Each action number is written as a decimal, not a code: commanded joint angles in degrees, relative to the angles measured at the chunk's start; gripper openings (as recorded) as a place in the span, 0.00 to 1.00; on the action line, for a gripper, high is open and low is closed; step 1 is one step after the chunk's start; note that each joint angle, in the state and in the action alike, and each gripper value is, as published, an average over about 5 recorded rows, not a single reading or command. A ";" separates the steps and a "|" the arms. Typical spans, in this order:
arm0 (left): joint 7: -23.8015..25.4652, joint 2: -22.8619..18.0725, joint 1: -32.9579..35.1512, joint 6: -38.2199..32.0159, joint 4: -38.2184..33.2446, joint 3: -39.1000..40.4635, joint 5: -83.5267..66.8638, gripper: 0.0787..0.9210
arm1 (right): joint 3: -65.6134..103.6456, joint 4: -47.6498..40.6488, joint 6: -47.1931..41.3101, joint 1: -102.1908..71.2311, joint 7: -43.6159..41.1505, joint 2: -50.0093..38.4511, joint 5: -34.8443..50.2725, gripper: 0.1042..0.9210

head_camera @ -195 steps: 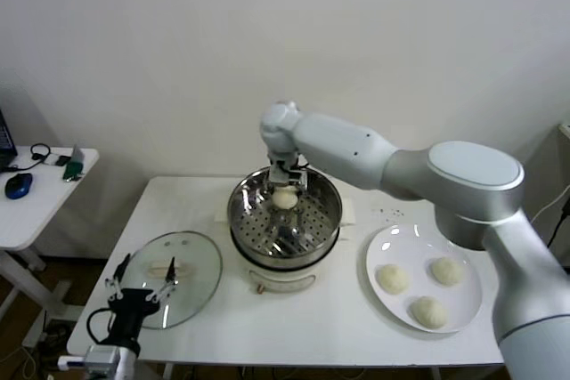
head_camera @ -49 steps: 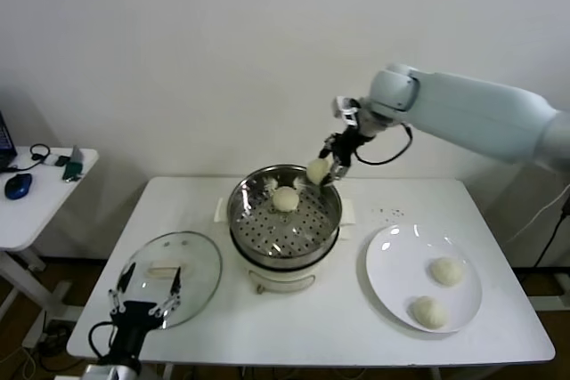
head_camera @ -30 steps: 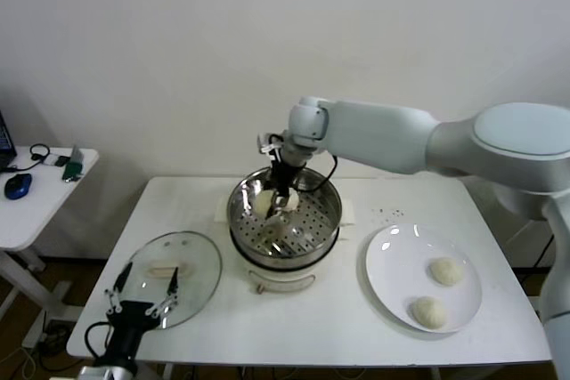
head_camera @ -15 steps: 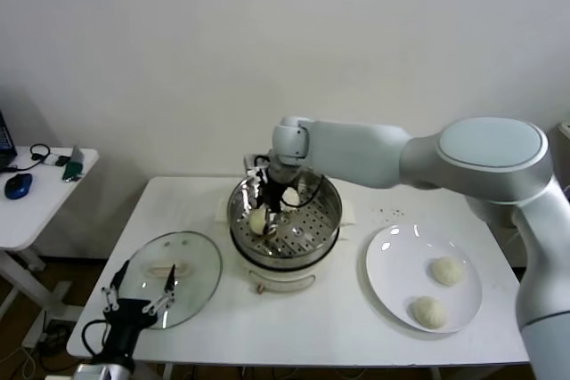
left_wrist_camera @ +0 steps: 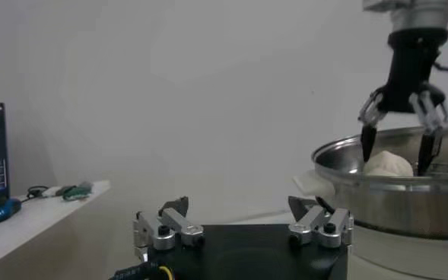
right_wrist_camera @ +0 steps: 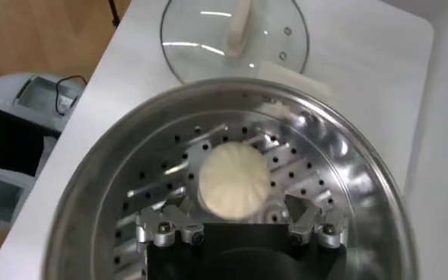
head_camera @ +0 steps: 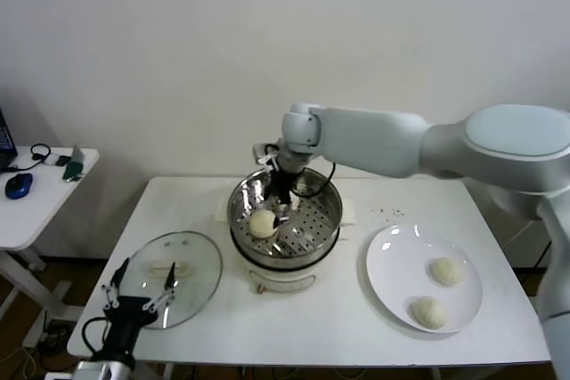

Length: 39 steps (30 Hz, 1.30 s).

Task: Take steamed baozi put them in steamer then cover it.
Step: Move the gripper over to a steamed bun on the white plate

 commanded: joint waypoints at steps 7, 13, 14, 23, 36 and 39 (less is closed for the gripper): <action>-0.05 0.56 -0.43 0.44 -0.03 -0.08 0.38 0.88 | -3.28 18.27 2.41 10.99 -4.13 -26.41 -4.73 0.88; -0.12 0.18 -0.31 1.04 -0.83 -0.15 1.15 0.88 | -2.62 26.28 3.37 5.51 -4.97 -40.74 -15.88 0.88; -0.10 0.10 -0.23 1.11 -1.02 -0.17 1.37 0.88 | -2.35 27.19 3.60 4.16 -5.13 -42.68 -17.75 0.88; -0.02 -1.15 0.43 1.49 -2.03 0.36 3.54 0.88 | 4.25 29.60 5.08 -12.53 -5.99 -52.47 -32.00 0.88; -0.12 -1.55 0.87 1.43 -1.56 -0.25 3.84 0.88 | 16.07 26.65 5.28 -30.65 -5.52 -53.49 -38.68 0.88; -0.13 -1.57 0.74 1.47 -1.37 -0.22 3.93 0.88 | 18.08 25.41 5.23 -32.75 -5.13 -52.36 -39.03 0.88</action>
